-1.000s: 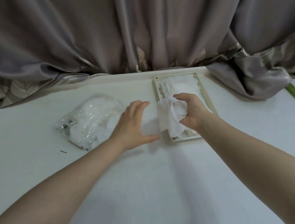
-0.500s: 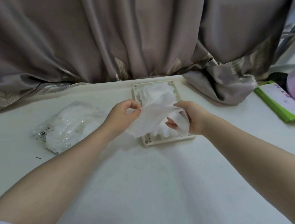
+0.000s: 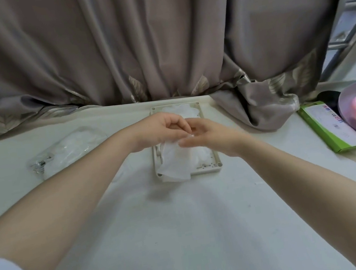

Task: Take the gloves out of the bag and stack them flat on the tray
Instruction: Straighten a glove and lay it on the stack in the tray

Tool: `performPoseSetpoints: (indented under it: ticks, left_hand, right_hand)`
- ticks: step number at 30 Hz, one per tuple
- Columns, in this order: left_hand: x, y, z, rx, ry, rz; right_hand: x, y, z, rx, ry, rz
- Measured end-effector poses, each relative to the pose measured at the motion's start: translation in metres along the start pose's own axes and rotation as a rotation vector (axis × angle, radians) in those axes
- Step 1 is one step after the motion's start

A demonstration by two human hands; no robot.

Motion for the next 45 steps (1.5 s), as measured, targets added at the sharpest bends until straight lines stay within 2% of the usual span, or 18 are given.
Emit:
performPoseSetpoints:
  ticks: [6,10,12,14,16,18,21,23,24,26,27,29,31,33,37,40,42,45]
  left_hand:
    - [0.005,0.007,-0.004,-0.107,0.05,-0.095]
    - [0.019,0.012,-0.012,-0.199,0.181,-0.091]
    - [0.018,0.021,-0.012,-0.325,0.319,-0.073]
    - [0.01,0.03,-0.008,-0.369,0.357,-0.042]
    - [0.003,0.035,-0.004,-0.329,0.204,-0.008]
    - [-0.001,0.038,-0.001,-0.266,0.07,0.086]
    - [0.0,0.04,0.0,-0.188,-0.002,0.186]
    - [0.0,0.037,0.0,-0.159,-0.038,0.207]
    - [0.0,0.036,0.0,-0.154,-0.067,0.209]
    - [-0.001,0.035,-0.001,-0.133,-0.161,0.217]
    - [-0.001,0.035,-0.002,-0.111,-0.222,0.224]
    - [0.001,0.037,-0.005,-0.063,-0.342,0.225]
    - [0.005,0.043,-0.009,-0.064,-0.457,0.178]
    - [0.014,0.048,-0.013,-0.116,-0.54,0.112]
    - [0.048,0.069,-0.016,-0.203,-0.617,-0.025]
    - [0.081,0.087,-0.015,-0.238,-0.799,-0.148]
    - [0.095,0.095,-0.015,-0.33,-0.751,-0.177]
    - [0.105,0.107,-0.02,-0.388,-0.462,-0.121]
  right_hand:
    - [-0.004,0.011,0.003,-0.163,-0.16,0.133]
    - [-0.007,0.014,-0.007,-0.328,-0.294,0.07]
    - [-0.006,0.014,-0.009,-0.281,-0.369,0.016]
    - [-0.008,0.013,-0.01,-0.1,-0.291,-0.014]
    - [-0.009,0.009,-0.011,0.023,-0.115,0.006]
    - [-0.014,0.008,-0.018,0.002,0.078,-0.001]
    - [-0.029,0.01,-0.033,-0.224,0.216,-0.069]
    - [-0.039,0.013,-0.041,-0.414,0.153,-0.093]
    - [-0.043,0.014,-0.043,-0.454,0.081,-0.086]
    - [-0.05,0.017,-0.044,-0.411,-0.039,-0.103]
    - [-0.05,0.017,-0.044,-0.343,-0.017,-0.13]
    - [-0.046,0.018,-0.046,-0.138,0.218,-0.195]
    - [-0.042,0.02,-0.05,0.026,0.404,-0.236]
    - [-0.042,0.023,-0.048,0.057,0.493,-0.238]
    - [-0.051,0.051,-0.046,-0.194,0.454,-0.11]
    - [-0.072,0.076,-0.05,-0.293,0.368,0.093]
    - [-0.085,0.09,-0.052,-0.278,0.36,0.174]
    - [-0.097,0.108,-0.06,-0.258,0.36,0.192]
Point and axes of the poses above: each hand's wrist, its own y-axis towards the middle knuckle, its own z-axis out of the palm, x = y × z, the point moved 1 cm from there along y, towards the middle knuckle, and after that the axes turned 6 degrees about x, right-handed, at the moved point
